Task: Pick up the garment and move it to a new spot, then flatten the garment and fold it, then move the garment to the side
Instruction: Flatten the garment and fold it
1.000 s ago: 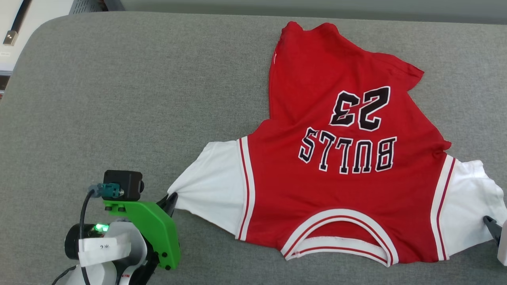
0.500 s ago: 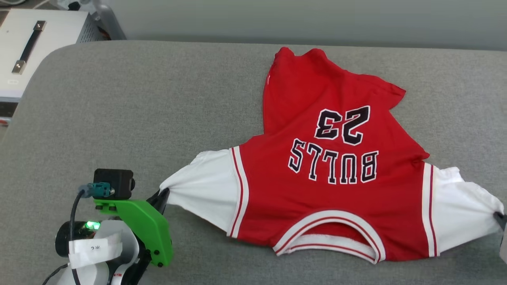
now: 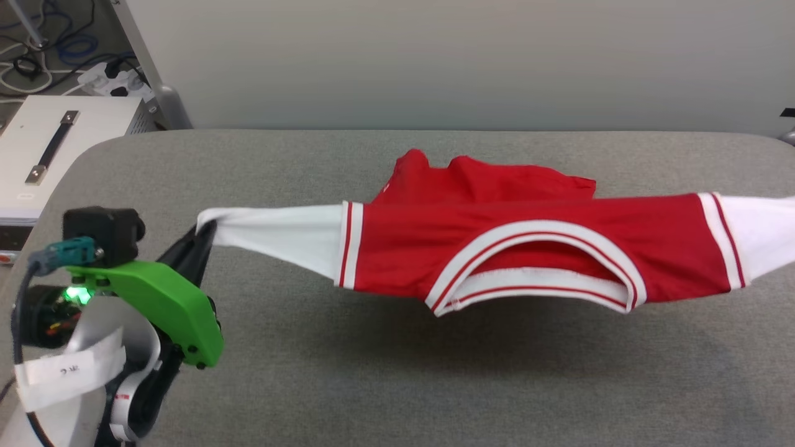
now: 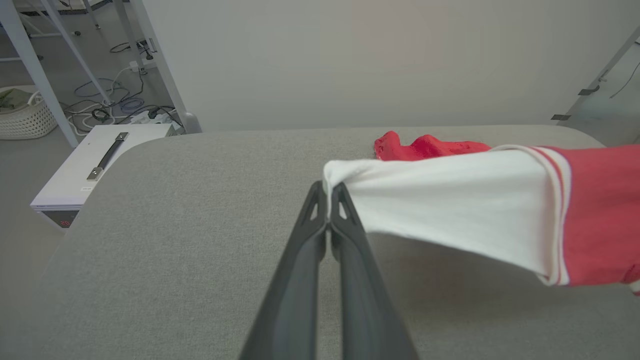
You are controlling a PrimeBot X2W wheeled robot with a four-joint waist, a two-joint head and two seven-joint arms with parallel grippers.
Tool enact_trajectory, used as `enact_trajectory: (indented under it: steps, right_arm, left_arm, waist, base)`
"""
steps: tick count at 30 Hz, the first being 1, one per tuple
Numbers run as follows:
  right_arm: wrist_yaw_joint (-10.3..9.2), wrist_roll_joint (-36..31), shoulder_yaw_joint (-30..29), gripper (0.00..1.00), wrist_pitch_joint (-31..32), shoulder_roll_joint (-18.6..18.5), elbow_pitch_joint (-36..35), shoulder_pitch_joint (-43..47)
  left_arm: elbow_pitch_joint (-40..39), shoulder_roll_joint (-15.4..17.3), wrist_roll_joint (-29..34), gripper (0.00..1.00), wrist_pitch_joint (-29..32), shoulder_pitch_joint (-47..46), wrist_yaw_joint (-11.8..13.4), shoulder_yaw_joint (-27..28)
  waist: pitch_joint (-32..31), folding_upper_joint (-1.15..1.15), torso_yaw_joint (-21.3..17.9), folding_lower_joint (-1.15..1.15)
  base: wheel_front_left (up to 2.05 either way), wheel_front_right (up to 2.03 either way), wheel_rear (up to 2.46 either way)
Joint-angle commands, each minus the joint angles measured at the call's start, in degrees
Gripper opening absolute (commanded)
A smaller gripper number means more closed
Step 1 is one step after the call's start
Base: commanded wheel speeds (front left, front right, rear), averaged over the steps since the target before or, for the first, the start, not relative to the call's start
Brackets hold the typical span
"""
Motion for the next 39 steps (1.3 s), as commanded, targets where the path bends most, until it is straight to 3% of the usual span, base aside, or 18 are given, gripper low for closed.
enact_trajectory:
  steps: [1,8,18,31,39]
  right_arm:
    - [-0.06,0.40,-0.32,0.00,0.05,-0.73,-0.51,-1.84]
    - [-0.06,1.54,1.63,0.00,-2.00,-3.42,-0.59,-7.30]
    - [-0.06,2.75,3.22,0.00,-6.10,-3.38,1.89,-17.71]
    - [-0.06,-2.06,10.21,0.00,-12.03,-2.61,10.62,-45.67]
    - [-0.06,-5.81,14.85,0.00,-18.37,0.31,19.72,-64.72]
  left_arm:
    - [-0.63,0.97,0.08,0.00,-0.77,-1.89,-0.20,1.12]
    - [-3.43,2.19,0.13,0.00,-1.79,-7.08,-0.58,3.27]
    - [-2.66,2.44,-1.27,0.00,-5.60,-16.64,-2.03,6.30]
    - [6.88,5.63,0.16,0.00,-9.83,-40.43,-6.80,6.63]
    - [16.80,7.23,2.62,0.00,-13.69,-57.82,-10.61,4.85]
  waist:
    - [-1.36,0.00,-1.02,0.00]
    - [-2.04,0.00,-1.72,0.00]
    - [2.51,0.00,-2.29,0.00]
    - [19.83,0.00,-2.44,0.00]
    - [29.86,0.00,-3.05,0.00]
  base:
    - [0.00,0.00,0.00]
    - [0.00,0.00,0.00]
    - [0.00,0.00,0.00]
    - [0.00,0.00,0.00]
    - [0.00,0.00,0.00]
